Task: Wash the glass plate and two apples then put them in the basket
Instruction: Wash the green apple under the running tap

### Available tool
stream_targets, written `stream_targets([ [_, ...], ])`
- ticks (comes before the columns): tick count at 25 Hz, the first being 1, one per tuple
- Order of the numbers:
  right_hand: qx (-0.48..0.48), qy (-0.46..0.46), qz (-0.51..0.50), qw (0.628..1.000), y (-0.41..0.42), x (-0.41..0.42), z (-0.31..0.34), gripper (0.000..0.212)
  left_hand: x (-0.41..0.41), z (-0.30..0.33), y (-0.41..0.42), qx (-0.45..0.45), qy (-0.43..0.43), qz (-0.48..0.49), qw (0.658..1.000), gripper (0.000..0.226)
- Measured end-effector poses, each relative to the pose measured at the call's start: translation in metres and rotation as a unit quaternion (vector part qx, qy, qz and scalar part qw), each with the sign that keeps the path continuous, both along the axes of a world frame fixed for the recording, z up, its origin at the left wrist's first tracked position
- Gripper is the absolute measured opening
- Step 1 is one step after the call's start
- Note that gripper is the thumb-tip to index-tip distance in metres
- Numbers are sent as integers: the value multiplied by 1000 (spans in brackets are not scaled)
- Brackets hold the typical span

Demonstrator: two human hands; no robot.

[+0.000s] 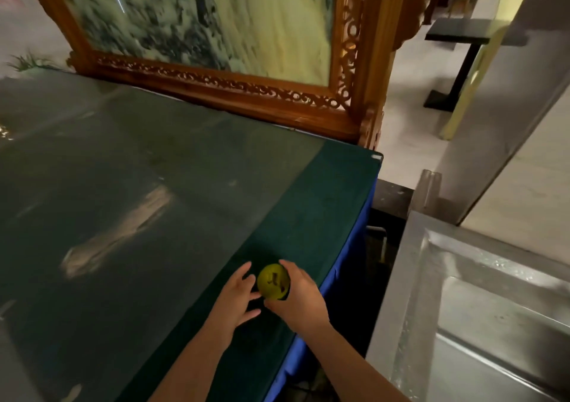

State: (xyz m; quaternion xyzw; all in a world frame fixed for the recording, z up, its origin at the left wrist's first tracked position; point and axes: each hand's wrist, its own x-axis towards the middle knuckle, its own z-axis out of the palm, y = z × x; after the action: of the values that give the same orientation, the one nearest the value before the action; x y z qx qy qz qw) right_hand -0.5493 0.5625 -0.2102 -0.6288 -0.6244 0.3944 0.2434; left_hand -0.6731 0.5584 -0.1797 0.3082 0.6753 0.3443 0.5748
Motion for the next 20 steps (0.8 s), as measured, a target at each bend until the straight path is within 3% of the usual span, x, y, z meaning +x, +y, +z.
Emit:
stream_targets([
  [3, 29, 29, -30, 999, 0, 5, -5, 65, 10, -4, 8, -4, -7, -18, 1000, 33],
  [6, 21, 118, -50, 991, -11, 40, 2, 65, 26, 0, 1, -3, -32, -44, 999, 22],
  [10, 4, 179, -59, 982, -47, 127, 10, 62, 80, 4, -18, -19, -99, -167, 981, 11],
  [16, -25, 107, -95, 989, -133, 278, 24, 63, 228, -22, -77, -104, -263, -267, 921, 47],
  [20, -50, 94, -102, 989, -173, 345, 23, 69, 303, -37, -103, -157, -309, -259, 901, 40],
])
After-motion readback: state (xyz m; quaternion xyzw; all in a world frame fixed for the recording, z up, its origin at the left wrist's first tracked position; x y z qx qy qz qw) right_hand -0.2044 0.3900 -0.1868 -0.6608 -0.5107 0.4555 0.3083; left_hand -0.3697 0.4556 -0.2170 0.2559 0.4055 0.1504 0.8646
